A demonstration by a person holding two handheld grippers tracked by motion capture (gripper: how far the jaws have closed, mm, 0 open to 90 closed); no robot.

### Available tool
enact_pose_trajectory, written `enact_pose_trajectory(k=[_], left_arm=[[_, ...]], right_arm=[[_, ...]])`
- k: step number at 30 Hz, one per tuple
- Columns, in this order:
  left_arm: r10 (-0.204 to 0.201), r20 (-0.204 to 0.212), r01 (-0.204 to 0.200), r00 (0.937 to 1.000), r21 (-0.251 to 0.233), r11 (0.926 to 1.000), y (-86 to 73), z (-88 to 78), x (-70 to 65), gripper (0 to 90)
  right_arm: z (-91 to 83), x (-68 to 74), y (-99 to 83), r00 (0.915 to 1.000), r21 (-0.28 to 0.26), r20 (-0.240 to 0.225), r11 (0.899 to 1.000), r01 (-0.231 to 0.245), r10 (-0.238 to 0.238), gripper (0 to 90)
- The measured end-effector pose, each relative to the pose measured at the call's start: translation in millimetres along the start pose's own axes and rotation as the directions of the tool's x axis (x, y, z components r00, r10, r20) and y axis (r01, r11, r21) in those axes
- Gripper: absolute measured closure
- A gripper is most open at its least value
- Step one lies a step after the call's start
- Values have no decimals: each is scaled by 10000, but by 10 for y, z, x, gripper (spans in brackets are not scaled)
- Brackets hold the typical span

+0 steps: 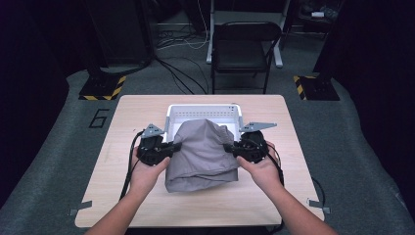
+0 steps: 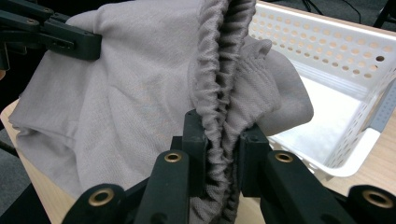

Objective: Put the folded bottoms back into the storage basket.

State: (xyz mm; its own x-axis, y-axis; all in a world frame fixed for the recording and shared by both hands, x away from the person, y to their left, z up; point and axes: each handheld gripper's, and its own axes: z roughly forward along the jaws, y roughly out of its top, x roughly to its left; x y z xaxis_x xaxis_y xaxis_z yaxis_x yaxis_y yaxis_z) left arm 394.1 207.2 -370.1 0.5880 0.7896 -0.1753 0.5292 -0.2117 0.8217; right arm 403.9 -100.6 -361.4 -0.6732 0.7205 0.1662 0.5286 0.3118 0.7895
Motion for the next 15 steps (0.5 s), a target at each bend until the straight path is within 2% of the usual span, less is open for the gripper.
enact_pose_trajectory(k=[11, 12, 15], left_arm=[[-37, -28, 38, 10000, 335, 9994, 329, 24, 125, 815], [-10, -54, 12, 10000, 361, 9993, 351, 27, 128, 816], [109, -197, -101, 9997, 388, 9992, 431, 47, 139, 816]], right_arm=[[34, -155, 263, 9994, 505, -66, 9982, -326, 330, 768], [41, -171, 298, 9999, 506, -14, 9986, -147, 148, 768], [44, -183, 372, 9999, 559, 78, 9984, -113, 109, 768]])
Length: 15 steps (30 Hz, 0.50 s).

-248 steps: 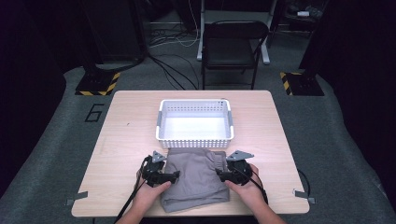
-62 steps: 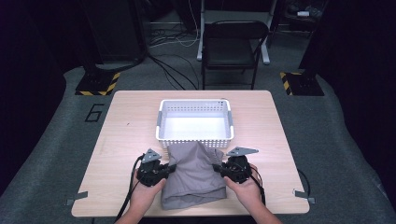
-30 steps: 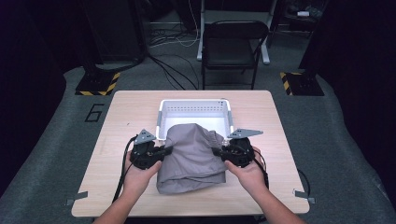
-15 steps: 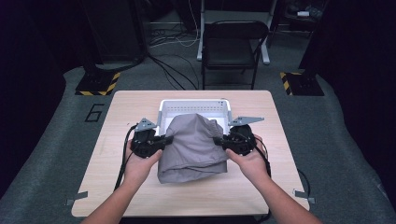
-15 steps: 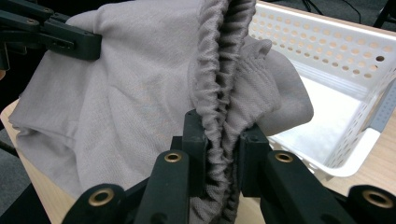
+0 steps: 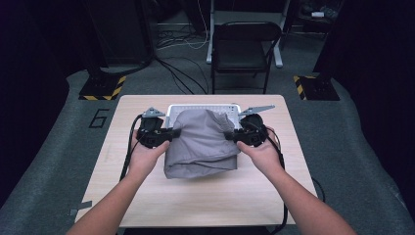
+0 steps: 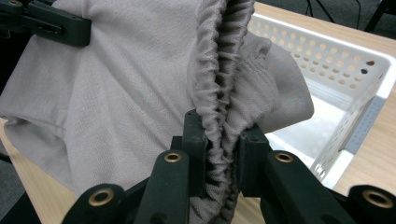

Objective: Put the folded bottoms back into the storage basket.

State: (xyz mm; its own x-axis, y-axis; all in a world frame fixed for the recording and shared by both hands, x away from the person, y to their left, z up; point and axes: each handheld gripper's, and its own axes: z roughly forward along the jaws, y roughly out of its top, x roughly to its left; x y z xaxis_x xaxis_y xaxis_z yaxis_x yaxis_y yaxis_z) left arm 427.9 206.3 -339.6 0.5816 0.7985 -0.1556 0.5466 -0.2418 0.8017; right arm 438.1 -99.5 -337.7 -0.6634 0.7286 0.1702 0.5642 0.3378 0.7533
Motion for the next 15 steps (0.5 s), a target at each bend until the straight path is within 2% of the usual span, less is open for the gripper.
enact_pose_trajectory(k=[5, 15], left_arm=[[41, -175, -40, 9998, 56, 10000, 93, 21, 36, 815], [-58, -243, 55, 9997, -129, 9999, 220, 71, 122, 815]], right_arm=[[-8, -7, 121, 9998, -10, 159, 9999, 154, -153, 767], [22, -71, 260, 9996, -114, 294, 9999, -24, 27, 767]])
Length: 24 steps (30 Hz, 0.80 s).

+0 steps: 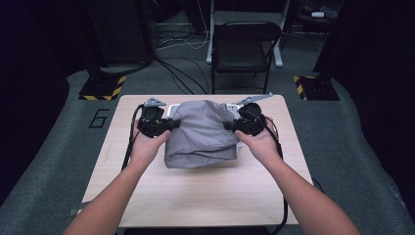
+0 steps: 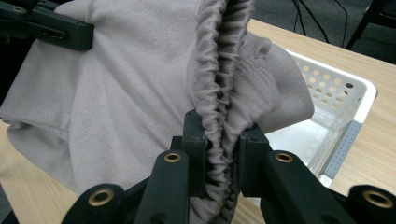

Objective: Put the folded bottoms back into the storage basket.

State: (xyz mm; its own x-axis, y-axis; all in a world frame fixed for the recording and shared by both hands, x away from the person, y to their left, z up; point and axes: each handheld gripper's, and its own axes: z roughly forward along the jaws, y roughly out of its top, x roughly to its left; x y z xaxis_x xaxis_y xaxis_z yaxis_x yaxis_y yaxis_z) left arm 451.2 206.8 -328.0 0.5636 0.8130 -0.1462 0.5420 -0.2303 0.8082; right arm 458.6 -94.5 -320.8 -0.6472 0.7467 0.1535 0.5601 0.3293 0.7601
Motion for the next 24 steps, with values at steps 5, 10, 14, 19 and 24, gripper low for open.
enact_pose_trajectory(k=[5, 10, 14, 19, 24], left_arm=[[-212, 44, 212, 9998, -50, 9998, 92, 26, 46, 815], [-335, 23, 335, 9994, -133, 9994, 158, 67, 109, 815], [-287, -12, 286, 9996, -167, 9994, 196, 125, 162, 815], [-481, 9, 481, 9988, -119, 9988, 213, 197, 238, 815], [-533, -42, 532, 9986, -84, 9985, 226, 251, 275, 815]], right_arm=[[23, -49, 100, 9999, -82, 125, 9999, -76, 77, 767], [53, -93, 185, 9997, -117, 111, 9997, -232, 234, 767], [103, -125, 250, 9994, -110, 325, 9999, -114, 117, 767], [183, -171, 282, 9992, -81, 382, 9999, -116, 119, 767], [256, -207, 298, 9986, -5, 491, 9998, -191, 191, 767]])
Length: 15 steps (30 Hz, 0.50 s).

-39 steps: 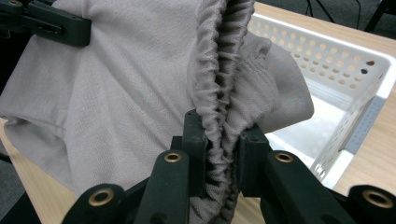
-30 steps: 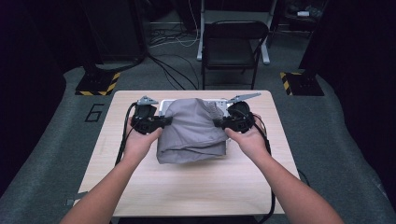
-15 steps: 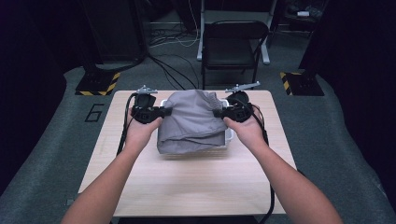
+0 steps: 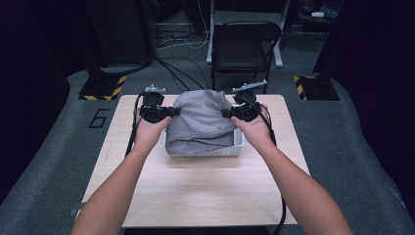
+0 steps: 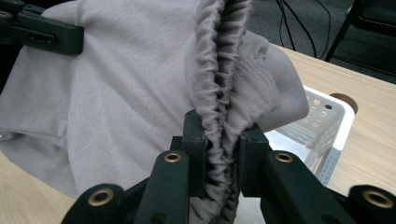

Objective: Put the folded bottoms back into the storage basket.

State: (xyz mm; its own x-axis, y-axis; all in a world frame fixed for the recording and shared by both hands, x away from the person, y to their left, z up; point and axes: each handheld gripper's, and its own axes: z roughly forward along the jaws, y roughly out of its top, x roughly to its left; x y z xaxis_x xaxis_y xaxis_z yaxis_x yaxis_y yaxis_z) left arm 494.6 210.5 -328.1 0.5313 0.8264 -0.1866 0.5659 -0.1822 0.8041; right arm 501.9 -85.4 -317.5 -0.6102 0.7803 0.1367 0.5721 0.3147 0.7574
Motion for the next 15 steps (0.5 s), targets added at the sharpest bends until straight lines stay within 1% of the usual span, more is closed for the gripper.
enact_pose_trajectory(k=[1, 2, 3, 4, 5, 7, 8, 9, 10, 12, 13, 14, 15], left_arm=[[-7, -1, 7, 10000, -14, 10000, 3, 14, 6, 814], [29, -46, -29, 10000, 36, 10000, 7, 24, 13, 815], [-24, -47, 24, 10000, 22, 10000, 9, 35, 15, 814], [41, -75, -40, 10000, 74, 10000, 15, 39, 24, 815], [-26, -86, 26, 10000, 25, 10000, 19, 51, 23, 814], [9, -139, -9, 9999, -11, 10000, 35, 67, 28, 814], [45, -163, -46, 9999, -24, 10000, 44, 75, 32, 814], [87, -185, -87, 9998, 4, 10000, 51, 79, 36, 814], [-12, -161, 10, 9999, -90, 10000, 58, 94, 34, 814], [99, -163, -100, 9998, -57, 9999, 68, 105, 46, 814], [69, -161, -70, 9998, -72, 9999, 75, 118, 52, 814], [47, -177, -48, 9998, -84, 10000, 82, 128, 58, 814], [46, -190, -48, 9998, -87, 10000, 88, 134, 63, 814]], right_arm=[[13, -3, 0, 10000, -66, 35, 10000, -28, 28, 767], [21, -14, 4, 10000, -30, 4, 10000, -10, 10, 767], [31, -19, 6, 10000, -5, 19, 10000, -44, 44, 767], [37, -23, 9, 10000, -1, 32, 10000, -48, 48, 767], [44, -27, 16, 10000, 0, 55, 10000, -18, 18, 767], [47, -28, 30, 9999, -10, 115, 10000, 5, -5, 767], [48, -37, 47, 9999, -19, 109, 10000, 95, -94, 767], [49, -32, 63, 9999, -44, 135, 10000, -1, 2, 767], [46, -35, 72, 9999, -30, 123, 10000, 29, -28, 767], [49, -42, 102, 9998, -56, 200, 10000, 82, -81, 767], [49, -41, 110, 9997, -53, 233, 10000, 4, -3, 766], [61, -58, 120, 9997, -172, 226, 9998, 97, -94, 766], [65, -57, 125, 9997, -153, 223, 9999, -40, 43, 766]])
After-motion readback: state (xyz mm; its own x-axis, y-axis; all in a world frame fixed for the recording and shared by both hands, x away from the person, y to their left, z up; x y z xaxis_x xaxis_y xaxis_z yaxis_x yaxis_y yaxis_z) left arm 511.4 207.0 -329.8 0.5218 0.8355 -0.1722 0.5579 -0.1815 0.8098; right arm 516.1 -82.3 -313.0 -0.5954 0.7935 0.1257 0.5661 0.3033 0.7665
